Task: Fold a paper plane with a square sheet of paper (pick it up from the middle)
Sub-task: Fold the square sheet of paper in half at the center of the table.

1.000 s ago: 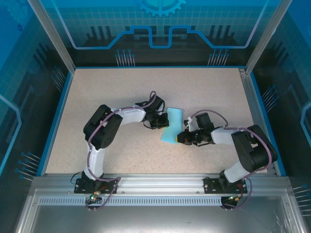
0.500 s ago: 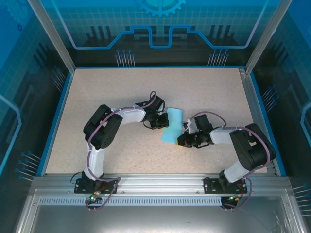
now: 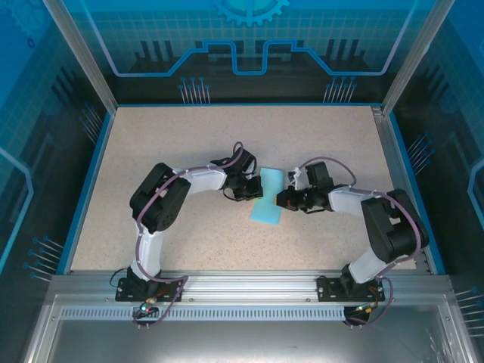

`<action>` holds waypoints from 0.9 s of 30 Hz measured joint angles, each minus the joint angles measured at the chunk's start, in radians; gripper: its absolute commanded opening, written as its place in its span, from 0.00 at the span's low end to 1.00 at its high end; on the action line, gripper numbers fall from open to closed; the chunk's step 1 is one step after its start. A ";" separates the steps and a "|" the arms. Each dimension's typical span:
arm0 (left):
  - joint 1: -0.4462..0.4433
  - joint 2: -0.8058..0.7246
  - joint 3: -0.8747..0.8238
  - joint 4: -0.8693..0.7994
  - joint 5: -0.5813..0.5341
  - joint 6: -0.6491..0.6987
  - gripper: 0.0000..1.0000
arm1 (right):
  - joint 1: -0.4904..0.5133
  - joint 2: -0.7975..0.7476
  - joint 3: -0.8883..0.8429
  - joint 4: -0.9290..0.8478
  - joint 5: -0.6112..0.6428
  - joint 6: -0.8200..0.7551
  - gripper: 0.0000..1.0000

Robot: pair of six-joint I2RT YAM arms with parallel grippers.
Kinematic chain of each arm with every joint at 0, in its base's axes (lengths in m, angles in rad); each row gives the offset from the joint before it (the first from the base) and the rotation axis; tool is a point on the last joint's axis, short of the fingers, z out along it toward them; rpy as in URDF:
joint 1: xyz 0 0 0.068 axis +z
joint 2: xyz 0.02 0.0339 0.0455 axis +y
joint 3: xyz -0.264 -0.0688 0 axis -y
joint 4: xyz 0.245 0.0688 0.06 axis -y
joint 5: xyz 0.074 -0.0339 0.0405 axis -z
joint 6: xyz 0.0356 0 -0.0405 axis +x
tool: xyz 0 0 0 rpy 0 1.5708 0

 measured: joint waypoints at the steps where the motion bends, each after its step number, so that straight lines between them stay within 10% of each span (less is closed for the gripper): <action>1: 0.000 0.000 0.000 0.000 0.000 0.000 0.00 | 0.000 0.019 0.000 -0.002 0.001 0.000 0.06; 27: 0.000 0.000 0.000 -0.002 0.000 0.005 0.00 | -0.070 0.134 0.099 -0.004 0.000 -0.038 0.07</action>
